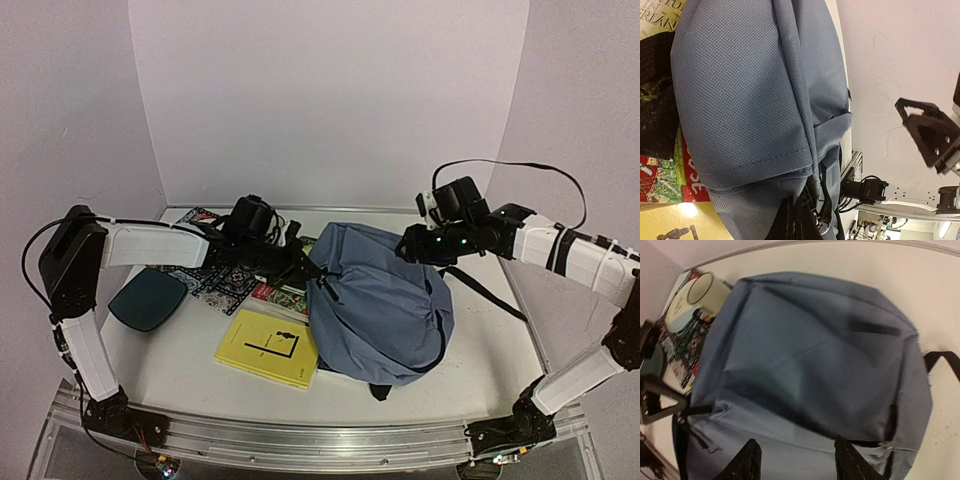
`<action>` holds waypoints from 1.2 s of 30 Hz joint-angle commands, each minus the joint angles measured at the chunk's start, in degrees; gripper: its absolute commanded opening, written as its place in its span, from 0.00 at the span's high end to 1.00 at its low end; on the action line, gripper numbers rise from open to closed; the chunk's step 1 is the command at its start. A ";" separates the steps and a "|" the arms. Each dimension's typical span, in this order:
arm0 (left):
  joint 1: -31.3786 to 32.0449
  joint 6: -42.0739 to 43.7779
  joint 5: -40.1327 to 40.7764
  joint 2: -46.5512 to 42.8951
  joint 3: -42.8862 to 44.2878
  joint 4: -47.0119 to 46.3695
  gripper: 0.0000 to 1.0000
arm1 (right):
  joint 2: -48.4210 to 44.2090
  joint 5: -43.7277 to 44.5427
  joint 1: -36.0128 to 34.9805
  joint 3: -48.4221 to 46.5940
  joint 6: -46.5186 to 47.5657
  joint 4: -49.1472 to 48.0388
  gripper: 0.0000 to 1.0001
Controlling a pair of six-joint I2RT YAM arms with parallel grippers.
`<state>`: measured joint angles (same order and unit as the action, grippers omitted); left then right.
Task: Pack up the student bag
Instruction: Zip the lower front pocket of the student bag, then pick up the largest pocket of the bag from the student bag.
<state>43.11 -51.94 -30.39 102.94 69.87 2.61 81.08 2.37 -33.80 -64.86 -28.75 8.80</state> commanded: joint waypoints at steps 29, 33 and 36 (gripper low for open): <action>1.18 0.26 -2.12 3.41 6.86 -5.42 1.00 | 17.42 -19.42 -14.31 -2.31 3.39 -17.79 0.63; 1.27 0.26 -1.84 3.49 7.08 -5.42 1.00 | 17.05 -19.74 -14.62 -1.59 3.36 -17.94 0.78; 1.27 0.62 -1.11 3.50 7.30 -5.42 1.00 | 15.07 -18.65 -14.70 -0.04 3.10 -17.83 0.93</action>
<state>44.10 -52.34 -31.55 106.83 73.49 0.95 98.21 -14.00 -47.33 -64.99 -25.78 -7.84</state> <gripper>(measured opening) 0.017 0.151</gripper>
